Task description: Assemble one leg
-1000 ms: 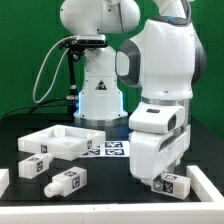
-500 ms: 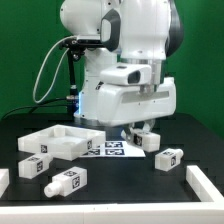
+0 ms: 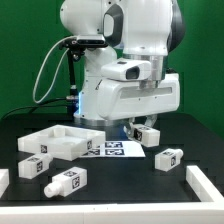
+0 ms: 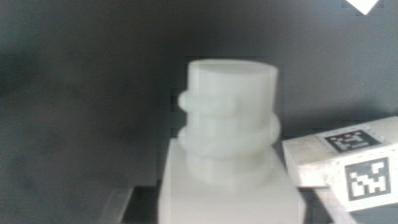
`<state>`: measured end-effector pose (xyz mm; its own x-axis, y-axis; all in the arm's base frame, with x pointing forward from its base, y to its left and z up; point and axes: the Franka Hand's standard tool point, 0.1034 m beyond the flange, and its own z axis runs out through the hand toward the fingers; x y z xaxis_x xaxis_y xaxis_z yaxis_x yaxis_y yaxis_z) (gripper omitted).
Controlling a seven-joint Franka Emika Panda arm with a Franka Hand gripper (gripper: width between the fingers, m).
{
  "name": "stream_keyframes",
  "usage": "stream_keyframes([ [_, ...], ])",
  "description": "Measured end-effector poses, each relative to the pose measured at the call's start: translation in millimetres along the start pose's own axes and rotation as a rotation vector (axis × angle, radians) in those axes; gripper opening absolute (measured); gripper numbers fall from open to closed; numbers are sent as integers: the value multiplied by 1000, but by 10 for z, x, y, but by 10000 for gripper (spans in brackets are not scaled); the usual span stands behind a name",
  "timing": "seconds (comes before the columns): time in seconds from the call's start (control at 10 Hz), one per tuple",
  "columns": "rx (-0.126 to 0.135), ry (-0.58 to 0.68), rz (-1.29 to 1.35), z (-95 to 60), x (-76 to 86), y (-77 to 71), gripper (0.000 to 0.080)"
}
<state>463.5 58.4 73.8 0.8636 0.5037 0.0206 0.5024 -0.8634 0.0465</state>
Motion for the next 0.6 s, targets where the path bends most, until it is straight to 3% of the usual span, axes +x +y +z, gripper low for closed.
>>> stream_keyframes([
  [0.2, 13, 48, 115, 194, -418, -286, 285],
  [0.4, 32, 41, 176, 484, -755, -255, 285],
  [0.6, 43, 16, 188, 617, -832, -217, 286],
])
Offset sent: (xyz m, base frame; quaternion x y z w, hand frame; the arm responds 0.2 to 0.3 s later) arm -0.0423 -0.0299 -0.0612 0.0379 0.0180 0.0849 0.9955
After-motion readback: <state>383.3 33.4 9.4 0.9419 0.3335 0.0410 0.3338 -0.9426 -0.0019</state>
